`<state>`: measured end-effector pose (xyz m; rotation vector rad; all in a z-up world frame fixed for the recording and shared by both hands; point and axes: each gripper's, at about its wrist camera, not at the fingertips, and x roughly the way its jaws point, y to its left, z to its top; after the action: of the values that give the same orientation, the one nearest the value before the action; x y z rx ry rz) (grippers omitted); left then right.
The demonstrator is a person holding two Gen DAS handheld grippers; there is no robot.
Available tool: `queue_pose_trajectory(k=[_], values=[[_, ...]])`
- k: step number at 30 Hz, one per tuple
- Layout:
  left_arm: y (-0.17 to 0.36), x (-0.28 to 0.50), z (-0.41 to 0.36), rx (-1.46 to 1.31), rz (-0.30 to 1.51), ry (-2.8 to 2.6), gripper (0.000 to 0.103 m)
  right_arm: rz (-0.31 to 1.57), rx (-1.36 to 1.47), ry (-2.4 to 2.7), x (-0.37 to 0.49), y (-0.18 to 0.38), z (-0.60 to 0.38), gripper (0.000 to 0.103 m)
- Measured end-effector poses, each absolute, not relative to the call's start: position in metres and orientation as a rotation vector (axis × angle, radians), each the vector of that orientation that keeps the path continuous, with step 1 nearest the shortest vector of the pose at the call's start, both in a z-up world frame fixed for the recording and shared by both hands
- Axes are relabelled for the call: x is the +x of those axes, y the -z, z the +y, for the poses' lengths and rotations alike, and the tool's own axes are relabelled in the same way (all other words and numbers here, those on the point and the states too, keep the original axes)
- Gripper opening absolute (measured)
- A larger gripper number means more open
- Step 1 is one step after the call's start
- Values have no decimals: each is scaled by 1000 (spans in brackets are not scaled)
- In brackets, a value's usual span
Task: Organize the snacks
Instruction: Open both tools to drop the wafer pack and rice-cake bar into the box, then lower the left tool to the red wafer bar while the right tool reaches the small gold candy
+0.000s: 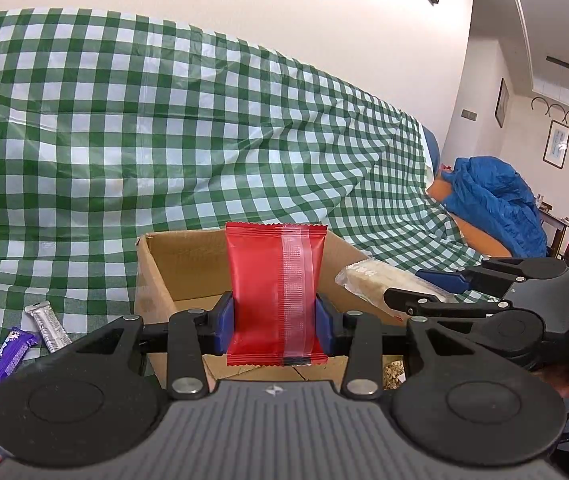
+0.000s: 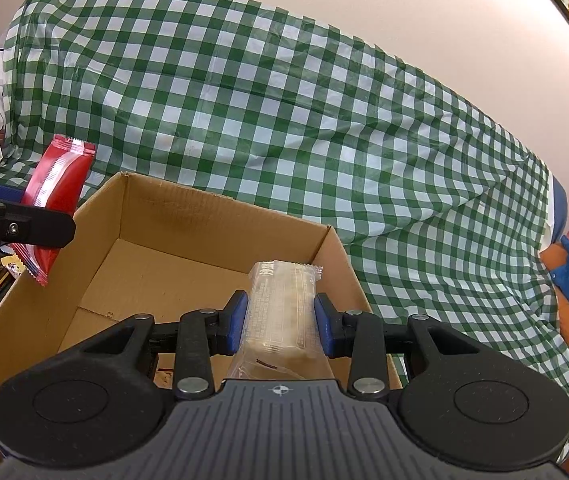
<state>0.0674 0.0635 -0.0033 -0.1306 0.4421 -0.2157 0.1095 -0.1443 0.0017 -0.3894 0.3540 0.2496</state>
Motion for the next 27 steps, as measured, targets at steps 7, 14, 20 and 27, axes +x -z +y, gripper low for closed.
queue_pose_trajectory(k=[7, 14, 20, 27], values=[[2, 70, 61, -141, 442, 207, 65, 353, -411, -229, 110, 0, -143, 38], [2, 70, 62, -144, 429, 193, 64, 359, -415, -199, 112, 3, -144, 58], [1, 65, 65, -124, 425, 189, 36, 357, -400, -201, 112, 3, -142, 60], [-3, 56, 94, -165, 426, 143, 29, 352, -336, -208, 107, -3, -132, 61]])
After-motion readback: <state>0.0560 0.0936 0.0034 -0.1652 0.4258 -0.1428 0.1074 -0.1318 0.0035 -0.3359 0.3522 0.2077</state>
